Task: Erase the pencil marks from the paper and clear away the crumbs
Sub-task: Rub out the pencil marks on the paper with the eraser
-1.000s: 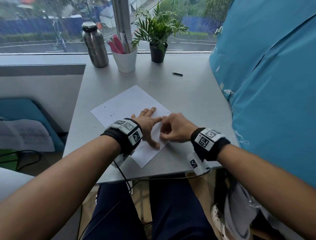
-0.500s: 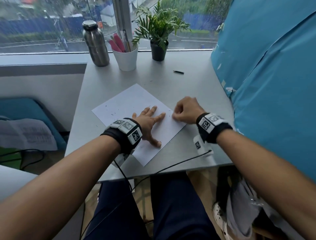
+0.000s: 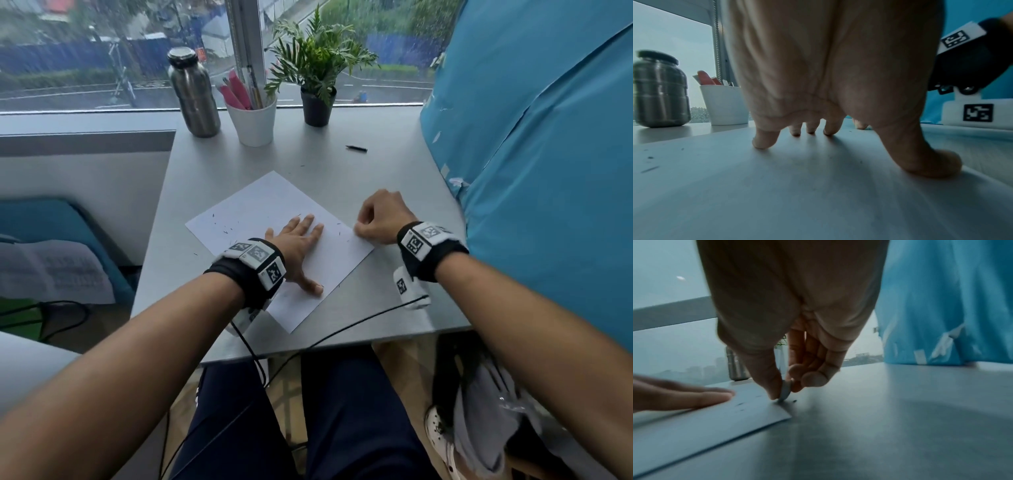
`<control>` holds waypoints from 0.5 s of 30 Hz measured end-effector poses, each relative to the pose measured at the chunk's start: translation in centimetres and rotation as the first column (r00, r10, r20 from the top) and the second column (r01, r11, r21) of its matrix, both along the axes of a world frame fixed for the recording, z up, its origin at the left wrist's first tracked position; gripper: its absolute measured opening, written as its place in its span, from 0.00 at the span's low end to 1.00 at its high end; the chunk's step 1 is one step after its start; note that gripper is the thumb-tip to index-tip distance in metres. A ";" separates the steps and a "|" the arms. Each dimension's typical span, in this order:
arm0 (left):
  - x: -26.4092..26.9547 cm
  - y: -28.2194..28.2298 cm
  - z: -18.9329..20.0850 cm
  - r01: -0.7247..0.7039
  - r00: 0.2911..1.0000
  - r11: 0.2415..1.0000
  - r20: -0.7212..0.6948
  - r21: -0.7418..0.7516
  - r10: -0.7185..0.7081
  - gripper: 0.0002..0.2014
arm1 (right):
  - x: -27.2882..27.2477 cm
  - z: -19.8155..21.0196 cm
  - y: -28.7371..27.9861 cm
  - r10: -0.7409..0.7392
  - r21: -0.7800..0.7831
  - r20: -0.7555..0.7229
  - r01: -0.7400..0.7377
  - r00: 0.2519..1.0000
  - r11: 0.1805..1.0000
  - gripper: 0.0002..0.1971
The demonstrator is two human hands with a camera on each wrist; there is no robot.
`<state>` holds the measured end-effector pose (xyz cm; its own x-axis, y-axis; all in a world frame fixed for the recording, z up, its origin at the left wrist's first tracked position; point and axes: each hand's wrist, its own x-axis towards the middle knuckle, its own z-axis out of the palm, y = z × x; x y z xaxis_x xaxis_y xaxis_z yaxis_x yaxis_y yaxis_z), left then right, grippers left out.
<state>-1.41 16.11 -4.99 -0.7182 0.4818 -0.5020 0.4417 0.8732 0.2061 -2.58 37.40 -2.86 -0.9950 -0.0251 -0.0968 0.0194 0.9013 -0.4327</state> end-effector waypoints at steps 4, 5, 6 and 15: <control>0.0 -0.2 -0.3 0.008 1.000 0.999 0.001 0.031 -0.008 0.65 | 4.5 -0.3 -4.2 0.230 -0.118 0.032 -0.225 0.973 0.967 0.03; 0.0 -0.3 -0.3 0.015 1.000 0.999 -0.002 0.034 -0.015 0.64 | 5.3 -0.5 -4.8 0.287 -0.131 0.063 -0.277 0.956 0.952 0.03; 0.0 -0.4 -0.4 0.019 1.000 0.999 -0.006 0.033 -0.019 0.63 | 5.4 -0.7 -4.7 0.302 -0.129 0.090 -0.290 0.949 0.948 0.03; -0.3 -0.5 -0.4 0.026 0.997 0.999 -0.073 0.030 -0.024 0.62 | 0.9 1.1 -0.6 -0.033 0.023 0.003 0.033 0.999 0.999 0.05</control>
